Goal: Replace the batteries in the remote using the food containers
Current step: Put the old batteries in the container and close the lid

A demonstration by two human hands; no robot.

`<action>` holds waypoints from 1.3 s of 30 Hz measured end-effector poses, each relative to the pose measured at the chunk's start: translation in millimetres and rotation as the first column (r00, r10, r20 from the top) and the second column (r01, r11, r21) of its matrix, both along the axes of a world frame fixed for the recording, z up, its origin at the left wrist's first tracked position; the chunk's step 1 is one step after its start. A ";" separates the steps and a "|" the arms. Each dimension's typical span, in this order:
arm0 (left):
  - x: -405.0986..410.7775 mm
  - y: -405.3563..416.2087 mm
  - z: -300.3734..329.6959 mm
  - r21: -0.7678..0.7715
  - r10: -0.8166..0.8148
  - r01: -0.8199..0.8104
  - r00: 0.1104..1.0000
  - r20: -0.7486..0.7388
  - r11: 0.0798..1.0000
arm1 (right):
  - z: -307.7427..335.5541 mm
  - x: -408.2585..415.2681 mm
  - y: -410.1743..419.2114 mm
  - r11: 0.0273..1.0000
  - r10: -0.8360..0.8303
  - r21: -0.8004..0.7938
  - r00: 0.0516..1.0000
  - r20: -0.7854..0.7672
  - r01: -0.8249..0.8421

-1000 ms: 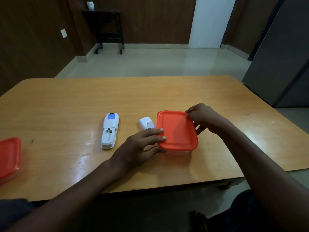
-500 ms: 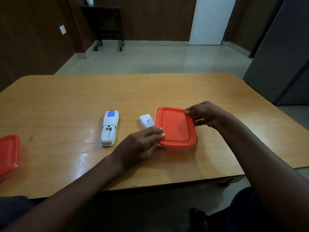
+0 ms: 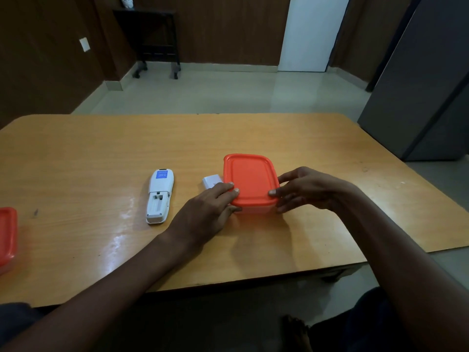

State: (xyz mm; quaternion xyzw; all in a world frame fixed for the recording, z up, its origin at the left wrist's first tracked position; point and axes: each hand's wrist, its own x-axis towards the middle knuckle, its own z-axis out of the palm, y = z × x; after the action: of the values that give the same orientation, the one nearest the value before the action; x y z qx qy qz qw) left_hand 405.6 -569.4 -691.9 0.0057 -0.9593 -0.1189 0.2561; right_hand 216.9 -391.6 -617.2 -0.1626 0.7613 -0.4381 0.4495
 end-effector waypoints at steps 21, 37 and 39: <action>8.1 -30.5 3.9 0.208 -0.326 0.315 0.945 0.021 0.926 | -15.0 -10.5 -36.8 0.997 -0.079 -0.053 0.887 -0.455 0.061; 5.3 -27.3 0.9 0.316 -0.413 0.398 0.911 -0.024 0.861 | -15.7 -3.1 -59.9 0.984 -0.103 0.074 0.859 -0.501 0.161; 3.7 -26.6 -0.7 0.314 -0.412 0.401 0.911 -0.033 0.861 | -20.1 1.0 -58.8 0.988 -0.011 0.108 0.740 -0.673 0.112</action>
State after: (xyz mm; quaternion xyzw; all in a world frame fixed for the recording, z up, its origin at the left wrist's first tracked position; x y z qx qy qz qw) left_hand 409.3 -596.0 -692.5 -0.1537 -0.9119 -0.3212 0.2042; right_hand 217.9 -450.4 -637.3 -0.2517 0.9058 -0.3101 0.1417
